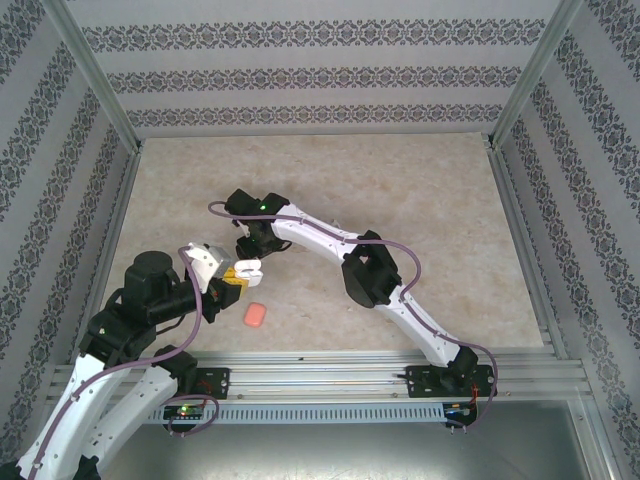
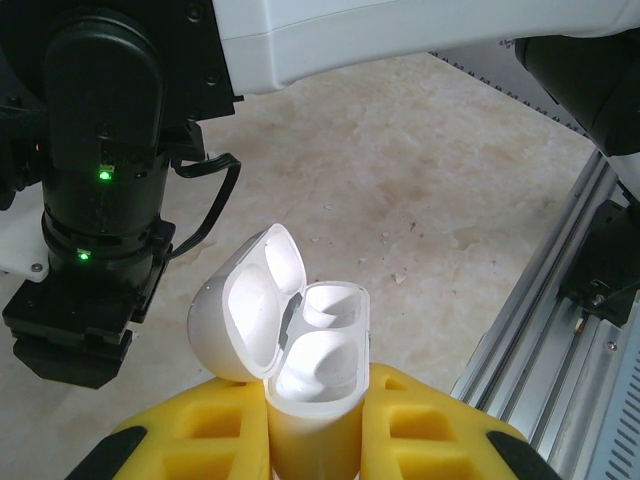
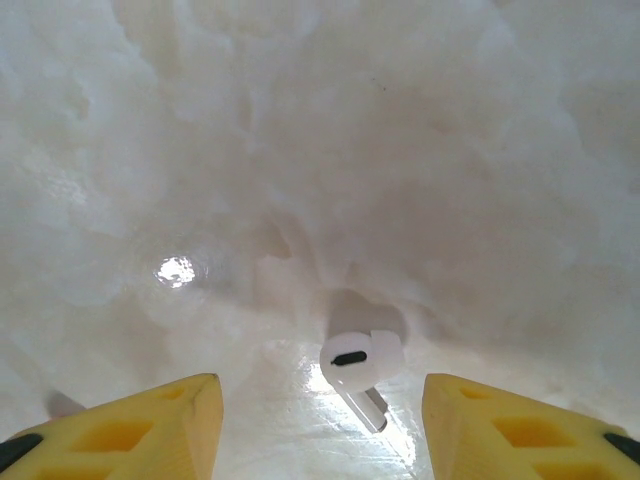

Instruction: Insert the wireless bluetooth earbuds into the charging case

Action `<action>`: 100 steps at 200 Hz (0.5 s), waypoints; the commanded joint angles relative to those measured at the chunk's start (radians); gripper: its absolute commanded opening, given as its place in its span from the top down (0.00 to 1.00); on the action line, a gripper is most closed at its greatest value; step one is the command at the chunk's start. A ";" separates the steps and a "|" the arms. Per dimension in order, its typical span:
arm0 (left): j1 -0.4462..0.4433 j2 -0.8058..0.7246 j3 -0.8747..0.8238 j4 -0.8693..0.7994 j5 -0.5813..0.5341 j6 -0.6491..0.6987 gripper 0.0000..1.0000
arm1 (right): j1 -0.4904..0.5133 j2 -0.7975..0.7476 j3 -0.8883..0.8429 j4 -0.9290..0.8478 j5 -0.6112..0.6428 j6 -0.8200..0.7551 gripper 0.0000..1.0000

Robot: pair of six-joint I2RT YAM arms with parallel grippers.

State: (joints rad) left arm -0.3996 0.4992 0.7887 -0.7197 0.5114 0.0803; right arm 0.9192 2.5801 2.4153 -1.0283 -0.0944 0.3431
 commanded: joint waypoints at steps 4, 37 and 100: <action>-0.004 -0.016 -0.005 -0.015 -0.001 0.020 1.00 | -0.003 -0.037 0.028 -0.014 0.004 0.047 0.45; -0.004 -0.017 -0.007 -0.014 0.000 0.019 1.00 | -0.002 -0.017 0.031 -0.016 0.009 0.009 0.45; -0.004 -0.015 -0.013 -0.010 0.002 0.022 1.00 | -0.006 0.033 0.075 -0.037 0.043 -0.047 0.46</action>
State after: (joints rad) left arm -0.3996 0.4953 0.7872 -0.7200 0.5117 0.0799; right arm 0.9184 2.5805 2.4485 -1.0397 -0.0742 0.3210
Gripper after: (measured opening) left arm 0.191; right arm 0.541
